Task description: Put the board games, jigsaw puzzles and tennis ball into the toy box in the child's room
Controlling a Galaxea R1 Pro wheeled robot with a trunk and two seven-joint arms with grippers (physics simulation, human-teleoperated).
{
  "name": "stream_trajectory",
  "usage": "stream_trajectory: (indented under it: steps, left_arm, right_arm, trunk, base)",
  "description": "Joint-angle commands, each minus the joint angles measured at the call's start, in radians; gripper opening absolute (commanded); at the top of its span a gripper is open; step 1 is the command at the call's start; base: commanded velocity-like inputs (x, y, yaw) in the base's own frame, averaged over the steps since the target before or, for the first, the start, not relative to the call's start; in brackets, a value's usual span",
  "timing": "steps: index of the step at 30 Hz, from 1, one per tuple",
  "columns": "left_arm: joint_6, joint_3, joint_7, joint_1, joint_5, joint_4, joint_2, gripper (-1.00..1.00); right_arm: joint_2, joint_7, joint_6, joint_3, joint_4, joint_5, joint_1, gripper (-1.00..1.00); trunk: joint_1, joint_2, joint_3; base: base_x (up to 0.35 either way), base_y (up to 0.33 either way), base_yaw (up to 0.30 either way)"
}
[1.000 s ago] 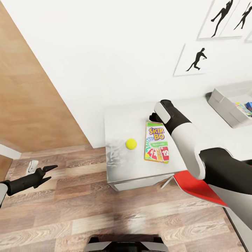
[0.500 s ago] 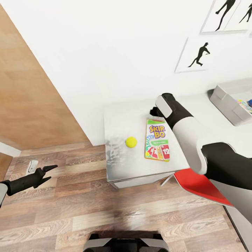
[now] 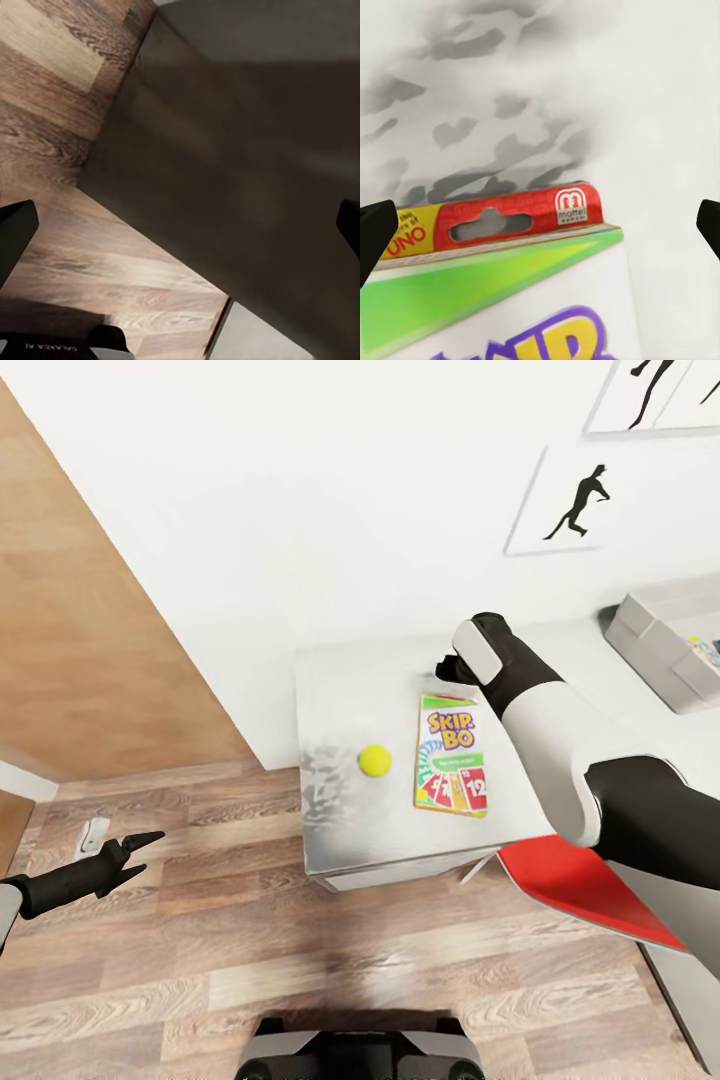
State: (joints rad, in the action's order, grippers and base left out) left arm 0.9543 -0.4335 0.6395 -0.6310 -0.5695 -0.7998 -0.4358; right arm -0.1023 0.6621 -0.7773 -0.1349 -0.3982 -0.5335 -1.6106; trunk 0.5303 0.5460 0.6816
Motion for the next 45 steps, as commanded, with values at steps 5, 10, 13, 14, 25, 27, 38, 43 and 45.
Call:
stream_trajectory:
  steps: [5, 10, 13, 14, 25, 27, 38, 43, 45]
  left_arm:
    - [0.005, -0.002, 0.005, -0.001, 0.003, 0.000, 0.000, 1.00]
    - [0.005, -0.002, 0.005, -0.001, 0.003, 0.000, 0.000, 1.00]
    - [0.005, -0.002, 0.005, -0.001, 0.003, 0.000, 0.000, 1.00]
    - [0.005, -0.002, 0.005, -0.001, 0.003, 0.000, 0.000, 1.00]
    - [0.004, -0.002, 0.005, -0.001, 0.003, 0.000, 0.000, 1.00]
    - [0.005, -0.003, 0.005, -0.001, 0.003, 0.000, 0.000, 1.00]
    - [0.005, -0.004, 0.006, -0.001, 0.003, 0.001, -0.001, 1.00]
    - [0.004, -0.003, 0.006, -0.001, 0.003, 0.000, 0.000, 1.00]
    - [0.005, -0.003, 0.006, -0.001, 0.003, 0.000, -0.001, 1.00]
  right_arm:
    - [0.002, 0.008, -0.003, -0.008, 0.000, -0.011, -0.001, 1.00]
    - [0.002, 0.008, -0.004, -0.008, 0.001, -0.011, -0.001, 1.00]
    - [0.003, 0.008, -0.004, -0.008, 0.001, -0.011, -0.002, 1.00]
    - [0.003, 0.008, -0.004, -0.008, 0.001, -0.011, -0.002, 1.00]
    - [0.003, 0.008, -0.004, -0.008, 0.001, -0.012, -0.002, 1.00]
    - [0.003, 0.008, -0.004, -0.008, 0.001, -0.012, -0.002, 1.00]
    - [0.001, 0.007, -0.014, -0.008, 0.001, -0.011, 0.000, 1.00]
    - [0.000, 0.007, -0.019, -0.008, 0.001, -0.007, 0.000, 1.00]
    - [0.000, 0.007, -0.019, -0.008, 0.001, -0.006, 0.000, 1.00]
  trunk:
    - [0.000, 0.001, 0.009]
    - [0.000, 0.001, 0.017]
    - [0.000, 0.001, 0.022]
    - [0.000, 0.001, 0.024]
    - [0.000, 0.001, 0.042]
    - [0.000, 0.001, 0.045]
    - [0.000, 0.001, 0.061]
    - [0.000, 0.001, 0.062]
    - [0.000, 0.001, 0.062]
  base:
    - [0.000, 0.000, 0.000]
    - [0.000, 0.000, 0.000]
    - [0.000, 0.000, 0.000]
    - [0.000, 0.000, 0.000]
    - [0.000, 0.000, 0.000]
    - [0.000, 0.000, 0.000]
    - [0.000, 0.000, 0.000]
    - [0.000, 0.000, 0.000]
    - [0.000, 0.000, 0.000]
